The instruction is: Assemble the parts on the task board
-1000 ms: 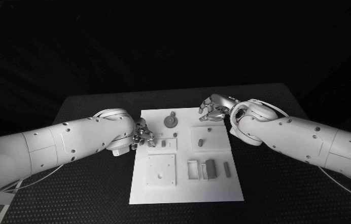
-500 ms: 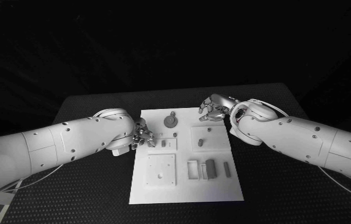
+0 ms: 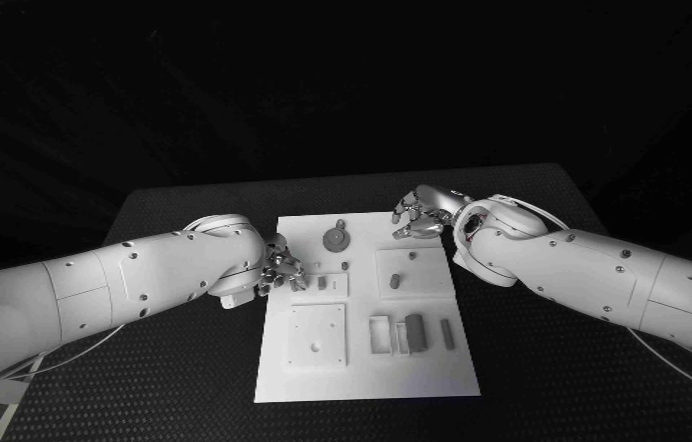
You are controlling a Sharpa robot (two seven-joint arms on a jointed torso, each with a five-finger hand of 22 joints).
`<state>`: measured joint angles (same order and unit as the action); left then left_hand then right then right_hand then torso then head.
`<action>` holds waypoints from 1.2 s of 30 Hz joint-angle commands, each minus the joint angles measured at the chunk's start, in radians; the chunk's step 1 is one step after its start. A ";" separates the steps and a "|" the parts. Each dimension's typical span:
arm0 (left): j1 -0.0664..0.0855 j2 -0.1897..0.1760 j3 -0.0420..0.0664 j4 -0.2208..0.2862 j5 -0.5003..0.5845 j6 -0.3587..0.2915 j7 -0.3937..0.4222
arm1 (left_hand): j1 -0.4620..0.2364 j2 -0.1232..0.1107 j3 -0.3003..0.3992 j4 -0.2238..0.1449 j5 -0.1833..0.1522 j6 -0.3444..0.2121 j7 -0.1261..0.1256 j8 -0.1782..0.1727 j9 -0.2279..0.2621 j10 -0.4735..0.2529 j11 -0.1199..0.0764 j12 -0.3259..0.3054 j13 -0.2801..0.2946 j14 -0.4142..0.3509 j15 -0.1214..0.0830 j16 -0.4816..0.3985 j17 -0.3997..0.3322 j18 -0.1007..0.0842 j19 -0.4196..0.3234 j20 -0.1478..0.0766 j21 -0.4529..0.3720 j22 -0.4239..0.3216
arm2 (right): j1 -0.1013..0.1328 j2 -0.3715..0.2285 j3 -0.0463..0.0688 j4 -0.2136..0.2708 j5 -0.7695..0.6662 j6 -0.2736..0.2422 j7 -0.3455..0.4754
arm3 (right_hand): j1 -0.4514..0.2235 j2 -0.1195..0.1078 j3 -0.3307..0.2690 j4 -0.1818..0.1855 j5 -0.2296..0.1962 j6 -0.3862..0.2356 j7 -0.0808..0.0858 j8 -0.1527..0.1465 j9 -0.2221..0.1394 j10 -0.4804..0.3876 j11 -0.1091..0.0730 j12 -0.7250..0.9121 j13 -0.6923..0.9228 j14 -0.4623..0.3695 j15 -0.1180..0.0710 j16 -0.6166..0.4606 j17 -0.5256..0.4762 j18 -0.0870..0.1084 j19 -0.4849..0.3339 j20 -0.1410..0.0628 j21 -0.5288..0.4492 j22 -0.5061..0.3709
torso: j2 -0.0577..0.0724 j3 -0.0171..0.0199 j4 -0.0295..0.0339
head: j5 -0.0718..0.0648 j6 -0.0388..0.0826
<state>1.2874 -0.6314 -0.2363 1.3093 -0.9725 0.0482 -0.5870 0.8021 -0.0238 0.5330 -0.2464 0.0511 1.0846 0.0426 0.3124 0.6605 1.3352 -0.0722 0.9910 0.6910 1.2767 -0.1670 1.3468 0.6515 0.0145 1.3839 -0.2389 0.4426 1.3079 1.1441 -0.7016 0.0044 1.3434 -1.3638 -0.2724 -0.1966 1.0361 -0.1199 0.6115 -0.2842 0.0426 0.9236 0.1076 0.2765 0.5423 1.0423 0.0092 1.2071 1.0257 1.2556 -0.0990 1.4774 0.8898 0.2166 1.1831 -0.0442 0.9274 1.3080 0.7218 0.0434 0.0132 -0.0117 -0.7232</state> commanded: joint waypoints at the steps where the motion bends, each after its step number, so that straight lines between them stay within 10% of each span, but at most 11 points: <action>1: -0.001 0.002 -0.001 0.001 0.011 0.016 -0.004 | -0.012 -0.021 -0.008 0.004 -0.003 -0.002 0.003 -0.005 -0.003 -0.004 0.005 0.003 0.000 -0.008 -0.002 0.004 -0.001 -0.004 -0.005 0.001 0.001 0.019 | -0.001 0.000 0.000 0.001 -0.006 0.009 0.001 | -0.008 0.002 0.007 0.000 0.006 0.014 0.014 -0.005 0.002 -0.005 0.000 0.006 -0.001 -0.007 -0.001 -0.006 -0.002 0.045 0.002 -0.006 -0.005 0.013 | 0.000 0.0005 0.0001 | 0.000 0.000; 36: -0.001 -0.018 0.007 0.006 0.040 -0.058 0.035 | -0.093 -0.084 -0.107 0.009 -0.003 -0.002 0.000 -0.006 -0.011 -0.010 0.002 0.006 0.003 -0.014 -0.006 0.007 -0.003 0.002 -0.013 -0.004 -0.003 0.018 | -0.001 0.002 0.000 -0.003 -0.002 0.001 0.005 | -0.008 0.000 0.007 0.000 0.006 0.012 0.014 -0.006 0.001 -0.006 0.000 0.007 -0.004 -0.008 0.000 -0.007 -0.002 0.045 0.001 -0.006 -0.006 0.013 | 0.000 0.0004 -0.0002 | -0.005 0.004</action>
<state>1.2861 -0.6479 -0.2310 1.3110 -0.9477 0.0207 -0.5766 0.7166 -0.1093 0.4320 -0.2381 0.0511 1.0824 0.0402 0.3098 0.6508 1.3327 -0.0697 0.9910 0.6934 1.2719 -0.1713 1.3509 0.6491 0.0145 1.3792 -0.2432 0.4425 1.3074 1.1440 -0.7005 0.0044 1.3405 -1.3637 -0.2730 -0.1970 1.0361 -0.1199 0.6115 -0.2842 0.0426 0.9236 0.1076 0.2765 0.5422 1.0443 0.0107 1.2111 1.0228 1.2556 -0.0990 1.4734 0.8891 0.2167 1.1837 -0.0448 0.9274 1.3077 0.7218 0.0436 0.0128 -0.0166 -0.7199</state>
